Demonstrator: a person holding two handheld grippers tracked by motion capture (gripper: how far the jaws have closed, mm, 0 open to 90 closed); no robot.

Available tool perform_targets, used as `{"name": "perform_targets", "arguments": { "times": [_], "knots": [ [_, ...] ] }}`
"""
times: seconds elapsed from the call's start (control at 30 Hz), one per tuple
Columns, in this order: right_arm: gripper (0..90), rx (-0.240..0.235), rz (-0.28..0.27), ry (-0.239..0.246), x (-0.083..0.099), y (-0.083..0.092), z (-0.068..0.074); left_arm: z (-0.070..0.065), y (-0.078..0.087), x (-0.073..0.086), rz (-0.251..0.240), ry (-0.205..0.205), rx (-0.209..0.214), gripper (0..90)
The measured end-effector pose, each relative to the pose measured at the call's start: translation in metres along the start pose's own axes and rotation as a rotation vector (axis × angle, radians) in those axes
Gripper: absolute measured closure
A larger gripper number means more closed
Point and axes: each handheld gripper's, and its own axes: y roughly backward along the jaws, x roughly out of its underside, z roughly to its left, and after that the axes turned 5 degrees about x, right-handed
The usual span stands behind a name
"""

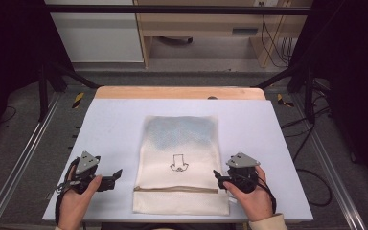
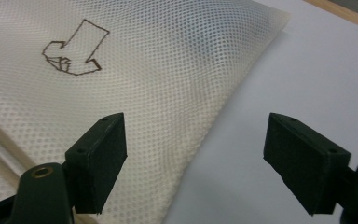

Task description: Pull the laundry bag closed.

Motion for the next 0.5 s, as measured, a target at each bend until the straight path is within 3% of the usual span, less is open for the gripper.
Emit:
{"name": "perform_targets", "arguments": {
  "times": [0.13,0.27,0.37,0.4,0.47,0.5],
  "knots": [
    [13.3,-0.046,0.017,0.037,-0.009,0.0,0.014,0.001,0.007,0.0,-0.017,0.012,-0.005,5.0],
    [13.1,-0.081,0.029,0.073,-0.018,0.001,0.029,0.004,0.01,0.004,-0.024,0.011,-0.034,5.2],
    [17.4,-0.132,0.047,0.118,-0.03,-0.001,0.046,0.005,0.012,0.011,0.006,0.028,-0.043,5.4],
    [19.2,-0.161,0.057,0.153,-0.038,-0.003,0.057,0.005,0.015,0.013,0.017,0.026,-0.047,5.8],
    [19.9,-0.174,0.064,0.166,-0.041,-0.004,0.06,0.005,0.017,0.017,0.029,0.028,-0.044,5.6],
    [24.6,-0.211,0.078,0.186,-0.048,-0.007,0.067,0.006,0.017,0.017,0.046,0.022,-0.039,5.5]
  ]
}}
